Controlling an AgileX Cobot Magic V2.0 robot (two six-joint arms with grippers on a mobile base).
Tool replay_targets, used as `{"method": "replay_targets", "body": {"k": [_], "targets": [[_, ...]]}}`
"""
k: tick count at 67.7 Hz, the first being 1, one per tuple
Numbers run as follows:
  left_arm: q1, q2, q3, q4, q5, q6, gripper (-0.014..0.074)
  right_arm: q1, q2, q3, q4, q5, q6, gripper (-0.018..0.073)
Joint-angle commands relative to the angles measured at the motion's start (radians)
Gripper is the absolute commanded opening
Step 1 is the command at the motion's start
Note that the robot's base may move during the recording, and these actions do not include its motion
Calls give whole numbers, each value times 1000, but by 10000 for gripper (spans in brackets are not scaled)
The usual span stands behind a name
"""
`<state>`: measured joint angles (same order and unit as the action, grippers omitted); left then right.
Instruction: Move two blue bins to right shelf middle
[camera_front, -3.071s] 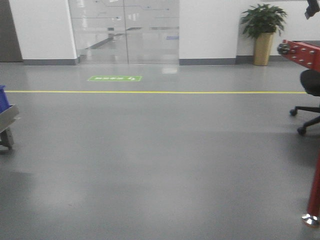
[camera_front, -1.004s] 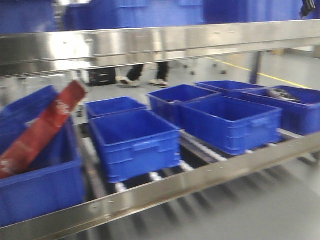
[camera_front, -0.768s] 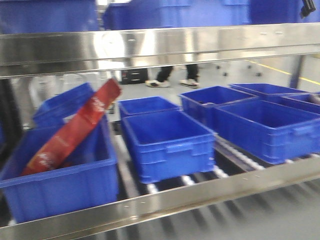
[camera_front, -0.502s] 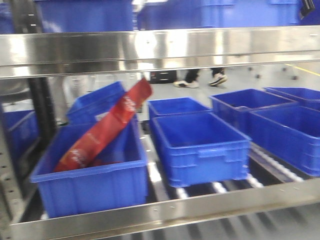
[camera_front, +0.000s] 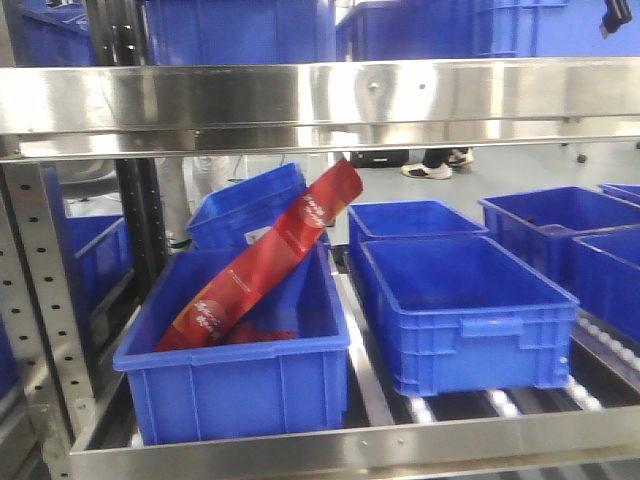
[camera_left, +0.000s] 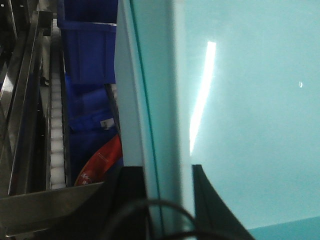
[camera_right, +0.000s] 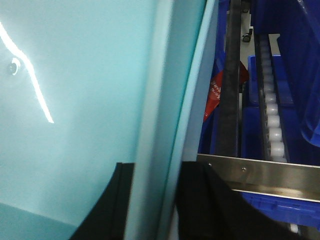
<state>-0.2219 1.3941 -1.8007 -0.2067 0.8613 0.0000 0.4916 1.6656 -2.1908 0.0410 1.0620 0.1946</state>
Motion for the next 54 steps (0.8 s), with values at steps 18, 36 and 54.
{"method": "replay_targets", "body": {"k": [18,36,54], "targets": [[-5,-23,-17,-57,-102,0,-111,0,-13,-14,22,-68,-4,-155],[-5,-23,-17,-57,-102,0,-111,0,-13,-14,22,-68,-4,-155],[-5,-23,-17,-54,-102,0,-111,0,-13,-14,22,-68,-4,-155]]}}
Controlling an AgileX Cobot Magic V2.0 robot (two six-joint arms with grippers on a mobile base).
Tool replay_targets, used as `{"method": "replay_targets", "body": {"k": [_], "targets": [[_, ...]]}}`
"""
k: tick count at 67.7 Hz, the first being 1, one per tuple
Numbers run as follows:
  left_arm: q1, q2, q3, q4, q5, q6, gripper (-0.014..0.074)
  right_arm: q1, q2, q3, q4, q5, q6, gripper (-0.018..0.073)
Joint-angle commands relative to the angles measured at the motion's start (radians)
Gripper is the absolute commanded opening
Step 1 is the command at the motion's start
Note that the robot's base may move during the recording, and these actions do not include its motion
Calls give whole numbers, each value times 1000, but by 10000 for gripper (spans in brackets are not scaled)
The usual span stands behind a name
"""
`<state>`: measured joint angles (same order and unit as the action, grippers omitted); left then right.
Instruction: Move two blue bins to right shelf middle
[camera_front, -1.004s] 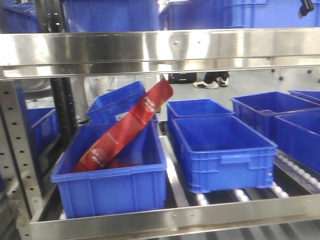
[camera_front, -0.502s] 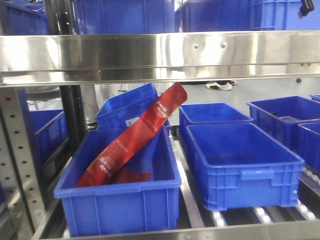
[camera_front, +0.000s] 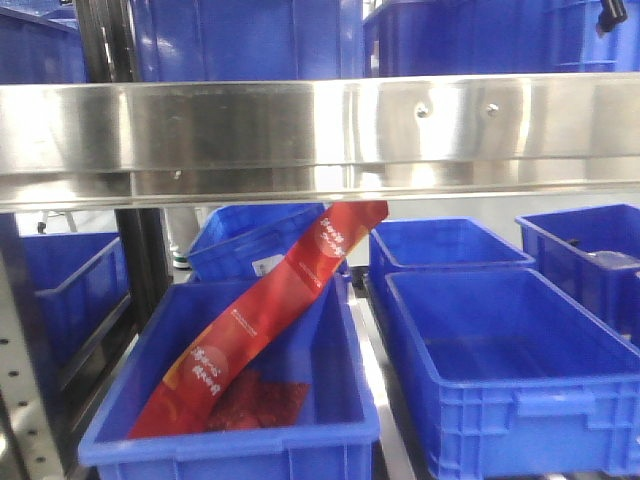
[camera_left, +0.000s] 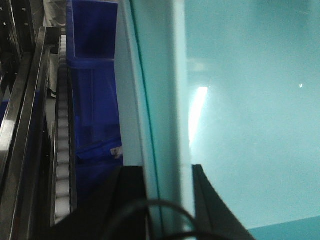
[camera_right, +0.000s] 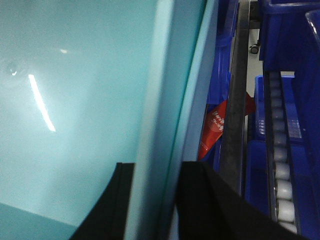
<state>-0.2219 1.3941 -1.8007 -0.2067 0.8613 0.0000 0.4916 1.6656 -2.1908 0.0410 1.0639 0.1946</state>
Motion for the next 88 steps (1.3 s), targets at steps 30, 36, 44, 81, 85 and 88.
{"method": "replay_targets", "body": {"k": [30,36,44,81,85,88], "targets": [[-5,-23,-17,-54,-102,0,-111,0,-13,-14,22,-70,-4,-155],[-5,-23,-17,-52,-102,0,-111,0,-13,-14,22,-70,-4,-155],[-5,-23,-17,-52,-102,0,-111,0,-13,-14,22,-70,-4,-155],[-5,-23,-17,-52,-102,0,-111,0,-13,-14,22,-70,-4,-155],[-5,-23,-17,-52,-102,0,-111,0,-13,-14,22,-70,-4,-155],[-5,-23,-17,-52,-102,0,-111,0,-13,-14,22,-70,-4,-155]]}}
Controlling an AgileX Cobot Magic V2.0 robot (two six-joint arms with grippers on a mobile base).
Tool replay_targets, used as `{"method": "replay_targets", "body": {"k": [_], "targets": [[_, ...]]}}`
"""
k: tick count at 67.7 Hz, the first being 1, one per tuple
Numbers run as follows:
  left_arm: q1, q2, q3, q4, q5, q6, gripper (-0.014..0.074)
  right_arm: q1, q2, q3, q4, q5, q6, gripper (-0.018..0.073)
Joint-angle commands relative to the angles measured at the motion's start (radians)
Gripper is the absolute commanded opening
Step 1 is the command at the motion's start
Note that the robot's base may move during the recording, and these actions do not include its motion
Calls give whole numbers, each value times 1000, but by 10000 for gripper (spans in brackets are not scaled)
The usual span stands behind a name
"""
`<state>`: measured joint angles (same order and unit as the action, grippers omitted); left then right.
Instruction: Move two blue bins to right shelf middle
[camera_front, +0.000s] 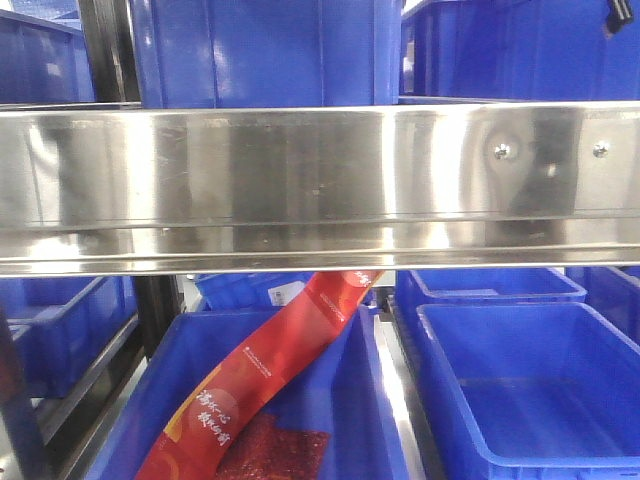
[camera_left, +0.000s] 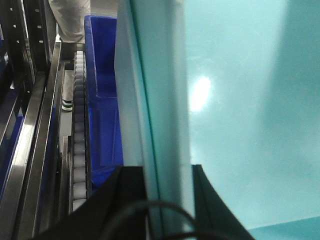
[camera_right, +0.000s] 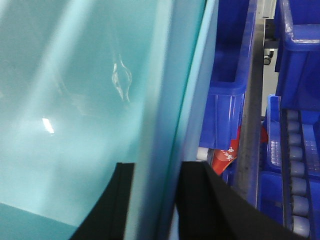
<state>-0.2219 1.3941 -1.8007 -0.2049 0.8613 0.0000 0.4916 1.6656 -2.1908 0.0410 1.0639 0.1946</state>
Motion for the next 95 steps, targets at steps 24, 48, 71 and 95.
{"method": "replay_targets", "body": {"k": [24,48,71,95], "targets": [[-5,-23,-17,-54,-102,0,-111,0,-13,-14,22,-70,-4,-155],[-5,-23,-17,-54,-102,0,-111,0,-13,-14,22,-70,-4,-155],[-5,-23,-17,-54,-32,0,-111,0,-13,-14,22,-71,-4,-155],[-5,-8,112,-52,219,0,-111,0,-11,121,22,139,-4,-155]]}}
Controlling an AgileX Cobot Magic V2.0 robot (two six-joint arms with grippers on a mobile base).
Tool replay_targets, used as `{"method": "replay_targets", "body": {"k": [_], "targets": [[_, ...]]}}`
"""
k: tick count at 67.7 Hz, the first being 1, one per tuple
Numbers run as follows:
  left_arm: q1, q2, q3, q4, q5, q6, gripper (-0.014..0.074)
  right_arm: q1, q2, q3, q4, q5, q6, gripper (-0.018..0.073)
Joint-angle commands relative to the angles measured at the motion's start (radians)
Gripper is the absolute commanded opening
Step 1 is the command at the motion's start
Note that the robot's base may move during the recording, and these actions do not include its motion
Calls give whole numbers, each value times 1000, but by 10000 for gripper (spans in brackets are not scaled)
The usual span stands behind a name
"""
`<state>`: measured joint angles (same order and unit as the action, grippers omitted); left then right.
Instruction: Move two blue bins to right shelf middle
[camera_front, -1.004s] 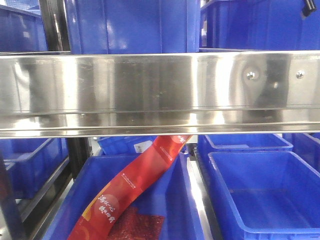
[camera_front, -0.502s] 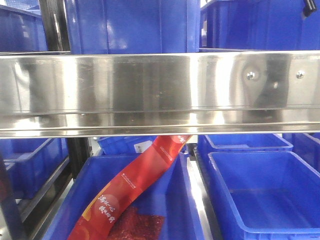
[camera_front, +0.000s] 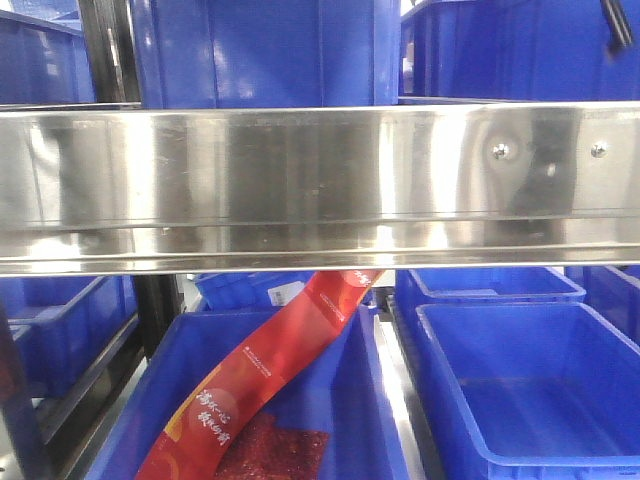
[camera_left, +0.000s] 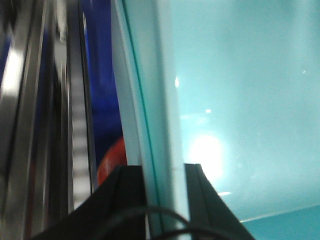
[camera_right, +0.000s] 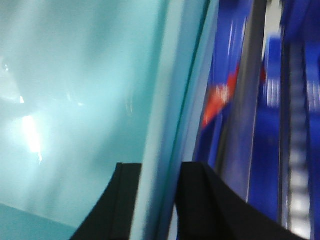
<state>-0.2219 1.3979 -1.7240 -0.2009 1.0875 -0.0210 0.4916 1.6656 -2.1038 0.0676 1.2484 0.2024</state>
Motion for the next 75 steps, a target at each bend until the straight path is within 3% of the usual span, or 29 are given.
{"method": "replay_targets", "body": {"k": [1,9,19,35,40,47,59,63,66,75], "targets": [[-5,-12,47,-56,-5,21,-111,0,-11,43,-5,-45,-12,-155],[-5,-12,138,-44,-7,21,-111,0,-11,124,-5,-48,-12,-155],[-5,-4,237,-34,-96,21,-111,0,-11,247,-5,-100,-12,-155],[-5,53,266,-21,-43,47,-108,-2,-11,347,-18,-162,-12,-155],[-5,55,266,-10,-45,47,-69,-2,-11,348,-18,-162,-12,-142],[-5,55,266,-8,-49,47,73,-2,-11,348,-18,-160,-12,-6],[-5,55,264,-6,-47,47,457,-2,-15,348,-18,-157,-10,465],[-5,51,262,-6,-43,47,570,-2,-22,348,-18,-161,-5,582],[-5,44,255,-6,-38,47,622,-2,-33,348,-18,-170,-5,566],[-5,-14,253,-6,-52,47,579,-2,-79,348,-28,-212,-5,520]]}}
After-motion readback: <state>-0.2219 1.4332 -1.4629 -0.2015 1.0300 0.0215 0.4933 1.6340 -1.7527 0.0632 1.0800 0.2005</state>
